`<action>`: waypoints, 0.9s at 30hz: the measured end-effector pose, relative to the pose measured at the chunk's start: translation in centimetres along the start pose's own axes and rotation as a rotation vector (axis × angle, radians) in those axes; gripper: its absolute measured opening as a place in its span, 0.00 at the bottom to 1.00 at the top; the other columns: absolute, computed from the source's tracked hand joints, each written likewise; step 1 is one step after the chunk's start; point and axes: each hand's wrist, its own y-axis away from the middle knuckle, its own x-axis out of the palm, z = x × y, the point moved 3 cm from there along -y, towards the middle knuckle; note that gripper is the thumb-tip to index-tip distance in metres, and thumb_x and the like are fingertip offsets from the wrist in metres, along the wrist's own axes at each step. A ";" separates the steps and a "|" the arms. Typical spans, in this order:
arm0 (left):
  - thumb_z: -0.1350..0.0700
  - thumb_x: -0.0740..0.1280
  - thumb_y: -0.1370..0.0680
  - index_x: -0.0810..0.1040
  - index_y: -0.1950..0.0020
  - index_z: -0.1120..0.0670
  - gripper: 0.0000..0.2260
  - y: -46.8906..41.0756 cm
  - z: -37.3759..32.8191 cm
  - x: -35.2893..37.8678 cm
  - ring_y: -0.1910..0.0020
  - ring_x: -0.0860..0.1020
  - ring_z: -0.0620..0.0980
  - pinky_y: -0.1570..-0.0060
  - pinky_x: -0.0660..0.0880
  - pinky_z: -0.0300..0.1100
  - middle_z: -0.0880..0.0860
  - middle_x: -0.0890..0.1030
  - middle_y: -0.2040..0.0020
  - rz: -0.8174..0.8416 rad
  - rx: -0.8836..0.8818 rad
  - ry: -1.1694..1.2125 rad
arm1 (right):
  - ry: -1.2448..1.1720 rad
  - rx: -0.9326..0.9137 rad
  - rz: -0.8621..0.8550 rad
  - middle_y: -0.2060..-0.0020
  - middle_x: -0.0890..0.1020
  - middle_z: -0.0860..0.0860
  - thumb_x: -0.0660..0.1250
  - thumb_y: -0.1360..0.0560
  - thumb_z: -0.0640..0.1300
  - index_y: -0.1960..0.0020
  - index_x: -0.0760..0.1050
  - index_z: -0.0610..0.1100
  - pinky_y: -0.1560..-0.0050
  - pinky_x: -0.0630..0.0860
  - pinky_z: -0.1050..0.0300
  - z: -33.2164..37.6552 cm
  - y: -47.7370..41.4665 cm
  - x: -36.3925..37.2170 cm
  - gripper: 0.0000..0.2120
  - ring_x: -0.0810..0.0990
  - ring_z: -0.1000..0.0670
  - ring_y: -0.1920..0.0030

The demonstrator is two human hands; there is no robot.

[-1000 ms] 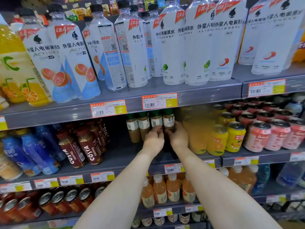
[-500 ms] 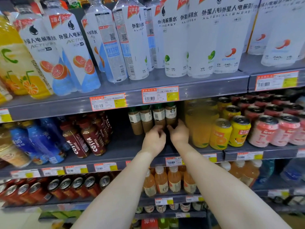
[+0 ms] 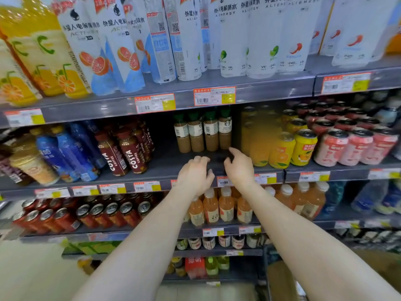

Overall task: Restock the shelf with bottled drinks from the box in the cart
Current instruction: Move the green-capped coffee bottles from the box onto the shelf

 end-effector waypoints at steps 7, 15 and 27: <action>0.47 0.61 0.19 0.72 0.28 0.53 0.21 9.2 -1.0 -1.1 0.36 0.76 0.57 0.36 0.71 0.52 0.55 0.77 0.34 -0.014 0.032 -0.065 | 0.211 -0.039 0.128 0.29 0.76 0.44 0.64 0.20 0.42 0.24 0.69 0.43 0.33 0.73 0.48 -1.4 10.1 -3.4 0.25 0.75 0.43 0.30; 0.46 0.62 0.21 0.75 0.39 0.54 0.16 20.9 -4.7 0.9 0.46 0.79 0.60 0.49 0.74 0.51 0.56 0.79 0.45 0.079 0.175 -0.137 | 0.438 0.077 0.245 0.40 0.81 0.44 0.63 0.20 0.43 0.28 0.72 0.44 0.50 0.82 0.49 -8.0 23.8 -8.2 0.21 0.82 0.43 0.46; 0.40 0.60 0.20 0.75 0.35 0.52 0.21 26.0 -18.9 9.4 0.43 0.79 0.57 0.46 0.77 0.52 0.54 0.78 0.41 0.322 0.363 -0.054 | 0.508 0.310 0.301 0.25 0.72 0.48 0.63 0.21 0.47 0.21 0.65 0.47 0.42 0.79 0.51 -19.7 32.7 -18.2 0.29 0.80 0.46 0.37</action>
